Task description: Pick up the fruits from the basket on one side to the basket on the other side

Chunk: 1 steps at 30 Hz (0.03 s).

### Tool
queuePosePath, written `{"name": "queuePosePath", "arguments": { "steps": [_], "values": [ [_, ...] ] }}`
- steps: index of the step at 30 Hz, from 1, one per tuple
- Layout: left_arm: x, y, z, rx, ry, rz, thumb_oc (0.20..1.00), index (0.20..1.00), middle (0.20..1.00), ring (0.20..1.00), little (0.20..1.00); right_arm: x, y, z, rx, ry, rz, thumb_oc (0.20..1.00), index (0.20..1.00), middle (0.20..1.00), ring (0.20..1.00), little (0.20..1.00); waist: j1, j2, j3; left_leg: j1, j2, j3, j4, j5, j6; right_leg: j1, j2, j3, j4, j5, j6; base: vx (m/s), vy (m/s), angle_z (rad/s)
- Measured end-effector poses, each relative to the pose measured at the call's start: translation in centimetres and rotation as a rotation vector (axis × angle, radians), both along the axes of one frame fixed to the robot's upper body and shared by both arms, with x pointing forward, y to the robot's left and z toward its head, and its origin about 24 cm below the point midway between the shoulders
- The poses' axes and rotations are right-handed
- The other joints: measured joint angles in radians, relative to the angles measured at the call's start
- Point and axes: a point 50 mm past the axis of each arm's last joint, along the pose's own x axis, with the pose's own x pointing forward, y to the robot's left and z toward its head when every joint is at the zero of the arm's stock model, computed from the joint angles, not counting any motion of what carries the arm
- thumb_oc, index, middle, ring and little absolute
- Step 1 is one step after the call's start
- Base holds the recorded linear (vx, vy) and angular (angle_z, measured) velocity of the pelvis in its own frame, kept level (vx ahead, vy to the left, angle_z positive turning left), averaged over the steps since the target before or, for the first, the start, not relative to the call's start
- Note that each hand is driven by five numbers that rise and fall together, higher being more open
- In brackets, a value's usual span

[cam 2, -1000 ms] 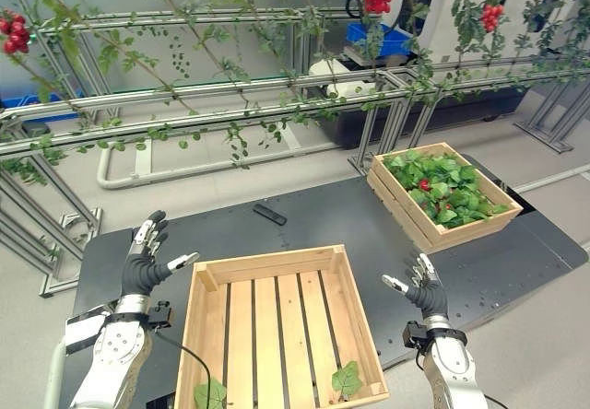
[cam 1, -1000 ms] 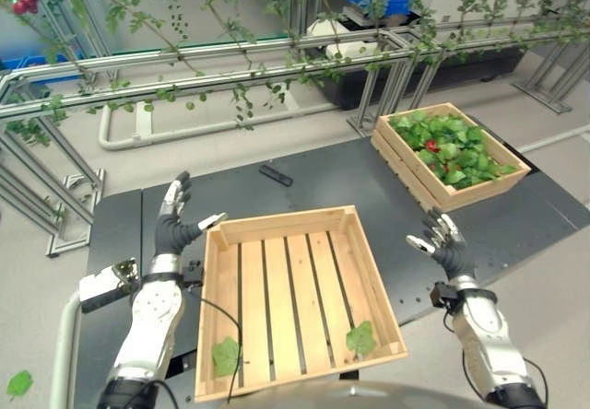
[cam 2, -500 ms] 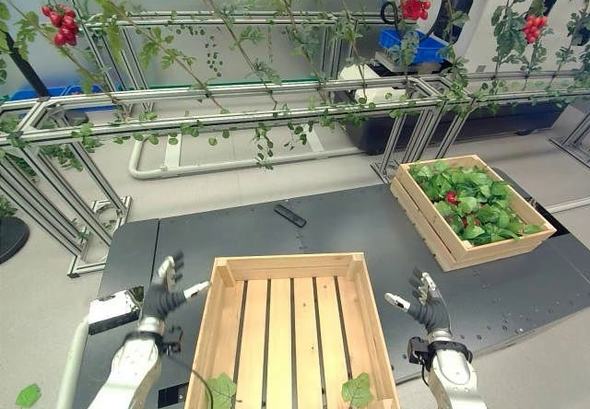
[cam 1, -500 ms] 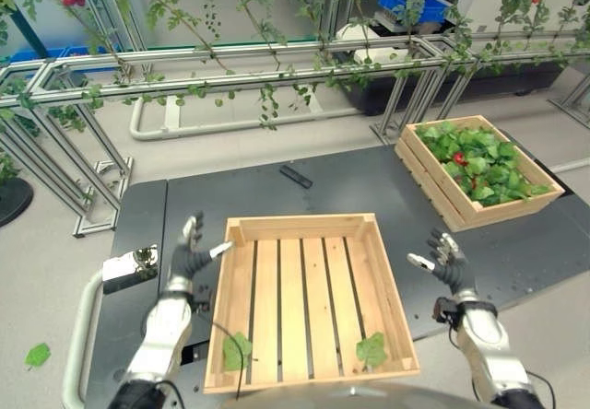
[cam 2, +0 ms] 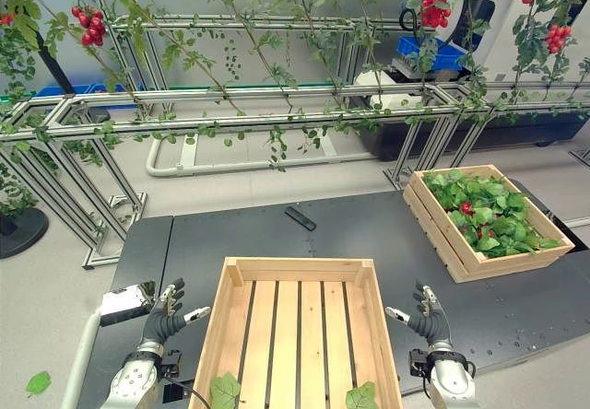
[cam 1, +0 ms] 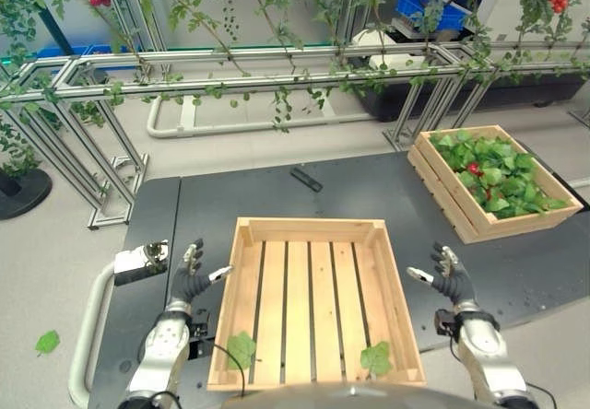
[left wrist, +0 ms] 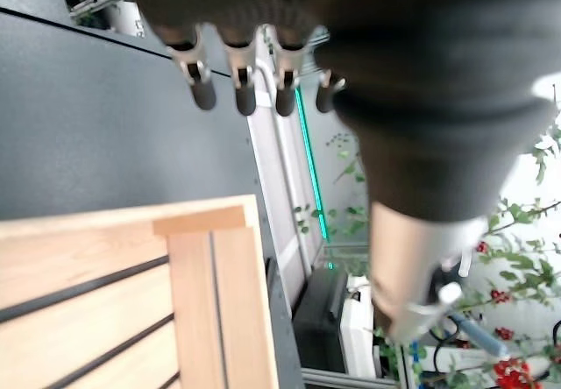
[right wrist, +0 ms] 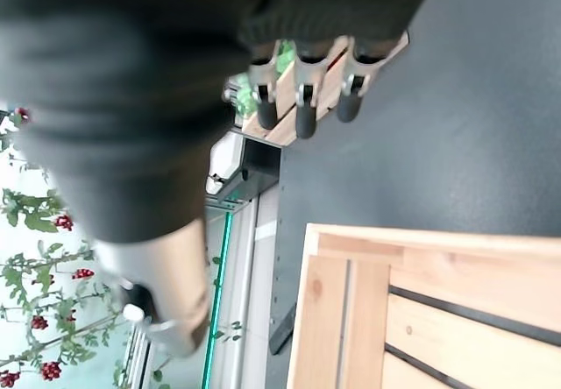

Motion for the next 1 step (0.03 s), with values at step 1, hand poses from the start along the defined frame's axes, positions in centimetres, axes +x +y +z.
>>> {"name": "queuePosePath", "arguments": {
  "steps": [1],
  "values": [
    [0.0, 0.0, 0.0, 0.0, 0.0, 0.0, 1.0, 1.0, 1.0, 1.0, 1.0, 0.0, -0.02, 0.0, -0.001, 0.0, -0.003, 1.0, 1.0, 1.0, 1.0, 1.0, 0.0, 0.001, 0.0, 0.0, 0.0, 0.0, 0.0, 0.0, 0.0, 0.0, 0.0, -0.001, 0.0, 0.0, 0.0, 0.0, 0.0, 0.0]
  ]
}}
